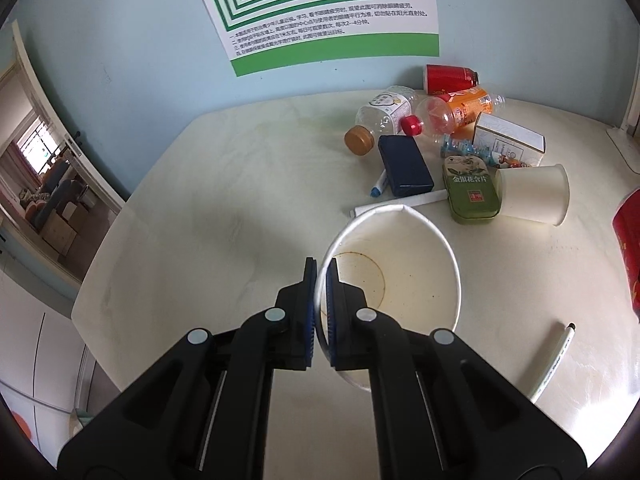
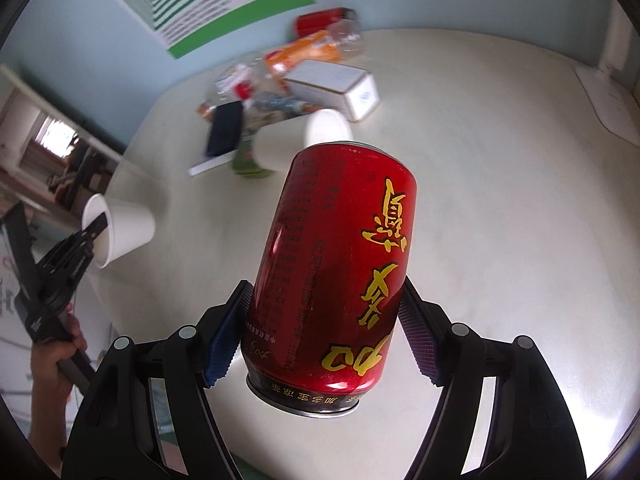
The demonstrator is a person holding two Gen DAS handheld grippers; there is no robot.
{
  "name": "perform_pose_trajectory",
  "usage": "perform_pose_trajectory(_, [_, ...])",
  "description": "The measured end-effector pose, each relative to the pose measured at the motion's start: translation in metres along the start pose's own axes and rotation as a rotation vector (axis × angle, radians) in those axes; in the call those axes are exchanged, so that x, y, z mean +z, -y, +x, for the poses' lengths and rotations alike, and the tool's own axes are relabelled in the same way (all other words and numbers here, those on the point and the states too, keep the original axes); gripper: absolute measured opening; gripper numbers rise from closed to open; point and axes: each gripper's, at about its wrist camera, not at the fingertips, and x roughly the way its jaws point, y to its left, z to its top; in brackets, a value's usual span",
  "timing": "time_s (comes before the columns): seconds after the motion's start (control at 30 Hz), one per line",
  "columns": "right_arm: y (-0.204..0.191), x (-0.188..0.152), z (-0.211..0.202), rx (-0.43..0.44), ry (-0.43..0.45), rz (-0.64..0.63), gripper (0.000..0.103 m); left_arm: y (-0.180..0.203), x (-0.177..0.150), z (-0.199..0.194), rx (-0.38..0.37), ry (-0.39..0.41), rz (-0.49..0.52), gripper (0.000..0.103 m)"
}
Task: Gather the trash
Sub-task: 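Lift the red can and white cup and carry both toward the teal bin, then open the right tool over the bin while the left tool releases the cup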
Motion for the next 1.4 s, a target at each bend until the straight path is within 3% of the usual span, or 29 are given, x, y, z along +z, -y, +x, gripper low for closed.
perform_pose_trajectory(0.27, [-0.086,0.001,0.023,0.100,-0.066,-0.177,0.072,-0.036,-0.024,-0.017,0.033,-0.023,-0.080,0.003])
perform_pose_trajectory(0.43, [-0.140,-0.001,0.050,0.171,-0.142,-0.309,0.072,-0.074,-0.052,-0.030,0.103,-0.056,-0.160,0.003])
perform_pose_trajectory(0.6, [-0.218,-0.013,0.076,0.291,-0.238,-0.515,0.072,-0.124,-0.102,-0.049,0.217,-0.123,-0.330,0.003])
perform_pose_trajectory(0.77, [-0.311,-0.051,0.098,0.401,-0.338,-0.741,0.072,-0.175,-0.176,-0.078,0.346,-0.212,-0.548,0.003])
perform_pose_trajectory(1.0, [-0.449,-0.149,0.143,0.476,-0.499,-1.021,0.072,-0.256,-0.318,-0.108,0.474,-0.342,-0.807,0.003])
perform_pose_trajectory(1.1, [-0.503,-0.200,0.189,0.464,-0.579,-1.102,0.072,-0.292,-0.374,-0.098,0.465,-0.378,-0.863,0.003])
perform_pose_trajectory(1.27, [-0.567,-0.285,0.303,0.348,-0.729,-1.080,0.072,-0.341,-0.460,-0.048,0.370,-0.427,-0.920,0.003])
perform_pose_trajectory(1.4, [-0.584,-0.356,0.406,0.256,-0.796,-1.067,0.072,-0.367,-0.532,0.029,0.288,-0.489,-0.917,0.003])
